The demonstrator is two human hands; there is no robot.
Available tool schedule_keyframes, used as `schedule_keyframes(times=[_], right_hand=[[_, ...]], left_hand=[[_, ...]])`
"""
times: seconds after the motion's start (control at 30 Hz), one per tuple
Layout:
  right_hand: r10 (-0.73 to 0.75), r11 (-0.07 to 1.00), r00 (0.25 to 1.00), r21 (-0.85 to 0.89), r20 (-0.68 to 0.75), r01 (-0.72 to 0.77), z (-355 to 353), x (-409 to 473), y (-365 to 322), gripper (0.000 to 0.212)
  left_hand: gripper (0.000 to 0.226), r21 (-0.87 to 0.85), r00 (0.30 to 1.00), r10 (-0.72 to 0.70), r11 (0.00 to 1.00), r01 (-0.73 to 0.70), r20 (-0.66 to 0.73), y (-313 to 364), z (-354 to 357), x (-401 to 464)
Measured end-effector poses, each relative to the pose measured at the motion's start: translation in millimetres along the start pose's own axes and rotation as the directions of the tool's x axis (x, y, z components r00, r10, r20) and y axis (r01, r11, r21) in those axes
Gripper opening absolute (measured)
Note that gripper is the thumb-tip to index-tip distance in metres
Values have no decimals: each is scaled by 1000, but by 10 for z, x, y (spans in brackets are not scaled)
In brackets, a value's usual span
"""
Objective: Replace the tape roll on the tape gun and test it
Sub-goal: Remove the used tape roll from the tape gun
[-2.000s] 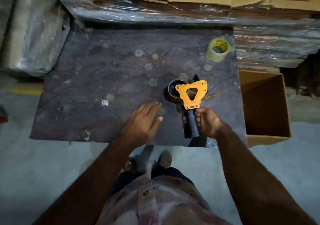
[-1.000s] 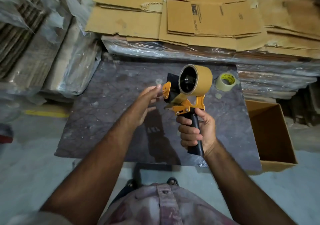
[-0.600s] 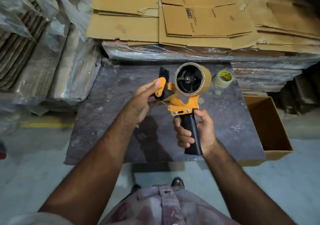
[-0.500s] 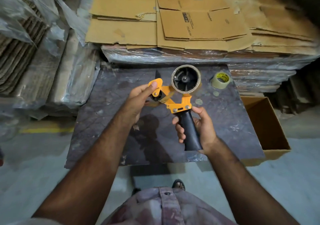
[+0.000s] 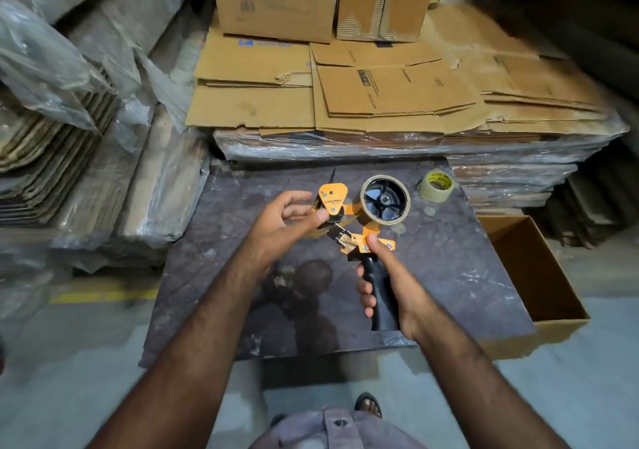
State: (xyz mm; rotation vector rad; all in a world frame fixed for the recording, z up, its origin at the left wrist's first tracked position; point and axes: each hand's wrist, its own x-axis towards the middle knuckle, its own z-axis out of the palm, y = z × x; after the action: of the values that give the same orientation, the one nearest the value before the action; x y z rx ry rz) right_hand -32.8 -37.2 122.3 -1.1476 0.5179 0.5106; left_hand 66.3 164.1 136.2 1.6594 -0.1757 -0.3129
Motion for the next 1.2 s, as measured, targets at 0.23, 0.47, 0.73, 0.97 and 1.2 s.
schedule_keyframes(times=[0.23,0.47,0.73,0.97,1.2], right_hand=[[2,1000,1000,0,20,-2,-62,-169,-45,64],[-33,998,998,-54,51,36,-261,-235,-139,56],[-114,981,993,-161,-4,112,-459,-201,-262,27],[44,987,999,-153,20,-40,-605,-141,-329,27],[104,977,964,159,244,-145,-725,-141,-415,15]], left_hand=[[59,171,986,158,974,-149,-42,-63,44,-129],[11,349,937,347,884,-309,-48,14,215,-70],[8,377,946,324,879,-291,-26,244,329,131],[14,335,952,305,901,-276,-36,291,378,198],[12,151,971,235,963,-225,-51,280,381,207]])
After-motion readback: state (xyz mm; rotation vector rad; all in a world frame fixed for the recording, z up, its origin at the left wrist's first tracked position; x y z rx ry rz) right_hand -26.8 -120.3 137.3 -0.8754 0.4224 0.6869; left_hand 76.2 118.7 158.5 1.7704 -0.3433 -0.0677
